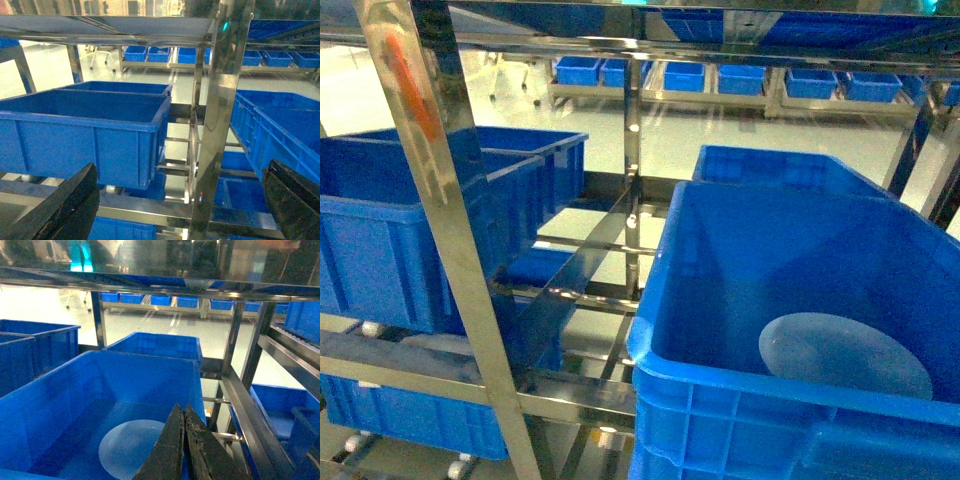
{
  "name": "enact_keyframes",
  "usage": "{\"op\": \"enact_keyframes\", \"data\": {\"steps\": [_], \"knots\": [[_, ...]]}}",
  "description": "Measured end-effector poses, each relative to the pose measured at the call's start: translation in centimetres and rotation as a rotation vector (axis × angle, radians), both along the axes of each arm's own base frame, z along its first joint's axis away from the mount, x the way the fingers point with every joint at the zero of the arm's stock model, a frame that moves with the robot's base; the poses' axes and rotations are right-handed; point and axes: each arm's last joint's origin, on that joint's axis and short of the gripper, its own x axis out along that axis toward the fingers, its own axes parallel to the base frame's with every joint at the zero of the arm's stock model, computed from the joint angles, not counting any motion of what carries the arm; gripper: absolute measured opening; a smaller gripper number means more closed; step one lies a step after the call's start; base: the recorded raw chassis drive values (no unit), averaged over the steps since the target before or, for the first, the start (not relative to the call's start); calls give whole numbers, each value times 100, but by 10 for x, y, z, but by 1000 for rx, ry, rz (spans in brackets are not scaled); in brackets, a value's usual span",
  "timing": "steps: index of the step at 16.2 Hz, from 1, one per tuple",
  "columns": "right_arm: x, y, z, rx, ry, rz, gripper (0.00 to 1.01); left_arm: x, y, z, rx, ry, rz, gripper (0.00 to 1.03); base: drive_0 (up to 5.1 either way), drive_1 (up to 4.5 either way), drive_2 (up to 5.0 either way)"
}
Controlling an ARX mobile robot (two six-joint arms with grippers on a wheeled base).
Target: Place blue tray on left shelf second layer neatly
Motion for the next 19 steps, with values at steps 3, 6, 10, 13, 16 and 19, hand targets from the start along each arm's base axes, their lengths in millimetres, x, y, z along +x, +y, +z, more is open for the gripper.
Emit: {"op": "enact_keyframes", "data": {"steps": [3,6,10,13,16,19], "knots": [[-5,0,-1,2,8,0,2,0,0,0,0,0,0,98,0,0,0],[-9,0,0,2,3,0,2,0,0,0,0,0,0,98,0,0,0],[-14,0,-1,2,4,0,2,0,0,0,0,0,0,98,0,0,0],[-22,0,-7,2,58,0,2,0,0,0,0,0,0,98,0,0,0],[-26,0,-5,3,23,-2,2,0,0,0,0,0,1,98,0,0,0],[-26,0,-4,3,13,0,2,0,0,0,0,0,0,98,0,0,0]]}}
